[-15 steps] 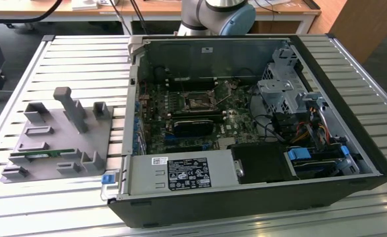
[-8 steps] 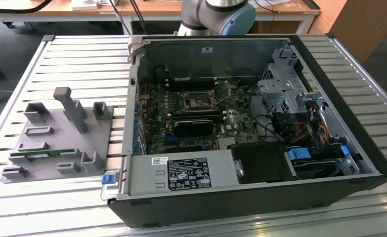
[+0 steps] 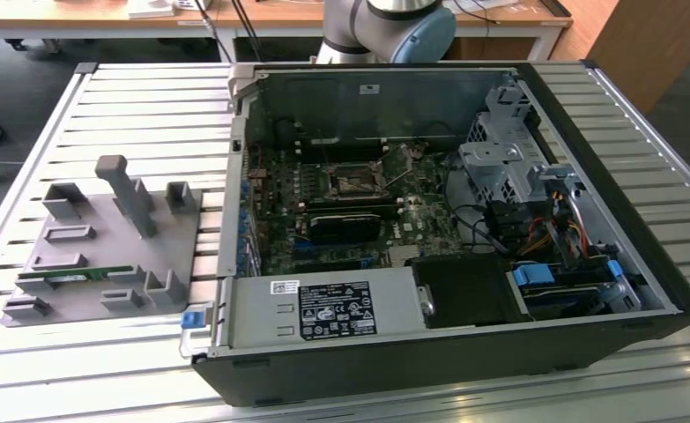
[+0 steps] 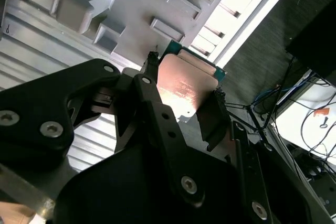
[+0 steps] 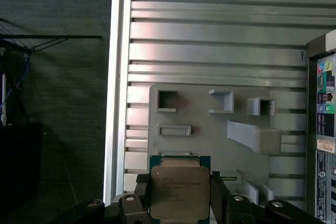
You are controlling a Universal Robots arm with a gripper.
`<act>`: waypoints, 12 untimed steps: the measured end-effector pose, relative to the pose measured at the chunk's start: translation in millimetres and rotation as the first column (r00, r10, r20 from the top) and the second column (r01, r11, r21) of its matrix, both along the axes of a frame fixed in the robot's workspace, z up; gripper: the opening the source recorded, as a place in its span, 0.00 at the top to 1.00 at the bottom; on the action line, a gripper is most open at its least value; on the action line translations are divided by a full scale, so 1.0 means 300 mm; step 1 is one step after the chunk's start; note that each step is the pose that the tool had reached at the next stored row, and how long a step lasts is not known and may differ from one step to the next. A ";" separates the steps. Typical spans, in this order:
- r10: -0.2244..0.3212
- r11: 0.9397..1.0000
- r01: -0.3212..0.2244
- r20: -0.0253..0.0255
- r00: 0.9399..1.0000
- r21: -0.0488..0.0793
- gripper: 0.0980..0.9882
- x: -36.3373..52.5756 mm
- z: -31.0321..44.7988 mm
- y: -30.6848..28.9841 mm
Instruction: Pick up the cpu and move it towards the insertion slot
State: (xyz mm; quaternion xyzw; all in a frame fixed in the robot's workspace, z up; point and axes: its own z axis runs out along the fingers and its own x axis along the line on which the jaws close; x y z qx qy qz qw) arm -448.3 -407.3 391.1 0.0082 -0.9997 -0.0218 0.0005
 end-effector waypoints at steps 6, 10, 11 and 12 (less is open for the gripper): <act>0.000 1.000 0.000 0.000 1.000 0.000 0.50 0.024 0.008 0.000; 0.000 1.000 0.000 0.000 1.000 0.000 0.50 0.056 0.008 0.000; 0.000 1.000 0.000 0.000 1.000 0.000 0.50 0.064 0.008 0.000; 0.000 1.000 0.000 0.000 1.000 0.000 0.50 0.071 0.008 0.000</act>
